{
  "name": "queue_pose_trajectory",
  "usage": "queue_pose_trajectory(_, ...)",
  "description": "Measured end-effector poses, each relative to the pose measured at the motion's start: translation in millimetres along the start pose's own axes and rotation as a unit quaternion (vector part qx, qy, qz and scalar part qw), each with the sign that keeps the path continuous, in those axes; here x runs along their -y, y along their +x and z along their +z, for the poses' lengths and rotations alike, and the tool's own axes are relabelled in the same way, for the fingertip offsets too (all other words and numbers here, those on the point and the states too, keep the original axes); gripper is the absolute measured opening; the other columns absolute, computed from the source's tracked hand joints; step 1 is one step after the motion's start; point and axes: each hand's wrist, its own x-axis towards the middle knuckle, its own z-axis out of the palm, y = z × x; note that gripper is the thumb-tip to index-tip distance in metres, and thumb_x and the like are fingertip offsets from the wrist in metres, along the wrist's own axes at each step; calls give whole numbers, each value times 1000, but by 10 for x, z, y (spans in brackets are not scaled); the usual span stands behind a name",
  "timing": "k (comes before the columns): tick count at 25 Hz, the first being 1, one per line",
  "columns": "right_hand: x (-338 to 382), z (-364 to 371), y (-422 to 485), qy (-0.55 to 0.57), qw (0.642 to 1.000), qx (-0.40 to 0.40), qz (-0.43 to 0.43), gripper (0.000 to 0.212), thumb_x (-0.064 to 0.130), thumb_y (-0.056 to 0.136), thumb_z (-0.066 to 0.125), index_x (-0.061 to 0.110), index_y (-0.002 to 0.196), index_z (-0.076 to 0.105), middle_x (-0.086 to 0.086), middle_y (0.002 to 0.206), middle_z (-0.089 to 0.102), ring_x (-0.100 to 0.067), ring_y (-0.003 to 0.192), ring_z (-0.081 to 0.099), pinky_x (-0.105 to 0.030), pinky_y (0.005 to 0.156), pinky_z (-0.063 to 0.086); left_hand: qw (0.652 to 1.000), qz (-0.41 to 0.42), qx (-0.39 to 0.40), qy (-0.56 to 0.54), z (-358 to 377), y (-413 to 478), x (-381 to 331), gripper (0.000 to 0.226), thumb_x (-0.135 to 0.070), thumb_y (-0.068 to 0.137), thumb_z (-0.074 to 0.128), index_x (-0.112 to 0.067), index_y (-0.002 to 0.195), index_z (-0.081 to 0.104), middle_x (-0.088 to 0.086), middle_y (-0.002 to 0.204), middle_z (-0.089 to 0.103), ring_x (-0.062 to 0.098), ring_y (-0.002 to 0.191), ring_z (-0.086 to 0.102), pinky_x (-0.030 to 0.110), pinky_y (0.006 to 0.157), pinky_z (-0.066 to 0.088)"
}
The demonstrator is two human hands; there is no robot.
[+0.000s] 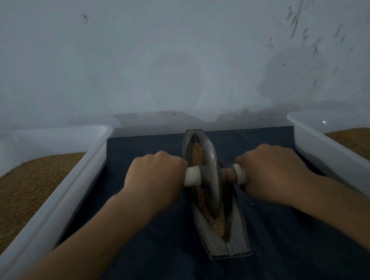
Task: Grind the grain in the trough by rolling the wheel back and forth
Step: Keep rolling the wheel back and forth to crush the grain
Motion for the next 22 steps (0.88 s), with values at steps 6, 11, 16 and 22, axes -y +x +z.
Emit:
queue_pose_trajectory(6, 10, 48, 256, -10, 1000, -1, 4, 25, 34, 75, 66, 32, 63, 44, 11, 65, 49, -10, 56, 46, -24, 46, 25, 1000, -28, -3, -12, 175, 187, 47, 10, -32, 85, 64, -32, 91, 56, -8, 67, 33, 14, 54, 35, 32, 51, 31)
queue_pose_trajectory(11, -25, 197, 951, -13, 999, -27, 23, 25, 30, 84, 65, 30, 68, 46, 3, 77, 61, -19, 65, 51, -26, 53, 35, 997, -68, -21, -4, 275, 742, 153, 9, -23, 89, 59, -25, 96, 63, -3, 71, 41, 22, 62, 45, 35, 55, 37)
queue_pose_trajectory(16, -6, 114, 471, 0, 1000, -14, 2, 20, 34, 77, 67, 32, 67, 50, 11, 67, 51, -10, 56, 45, -25, 48, 28, 999, -36, -12, -25, 160, 299, 77, 11, -31, 86, 65, -27, 94, 59, -7, 69, 37, 17, 60, 41, 34, 55, 35)
queue_pose_trajectory(22, 1, -95, -101, -26, 1000, -7, -4, 26, 40, 67, 67, 34, 59, 43, 12, 56, 45, -2, 47, 38, -21, 42, 19, 1000, -3, 6, -10, -2, -145, 2, 30, -38, 82, 67, -36, 80, 38, -11, 65, 31, 9, 51, 28, 28, 45, 20)
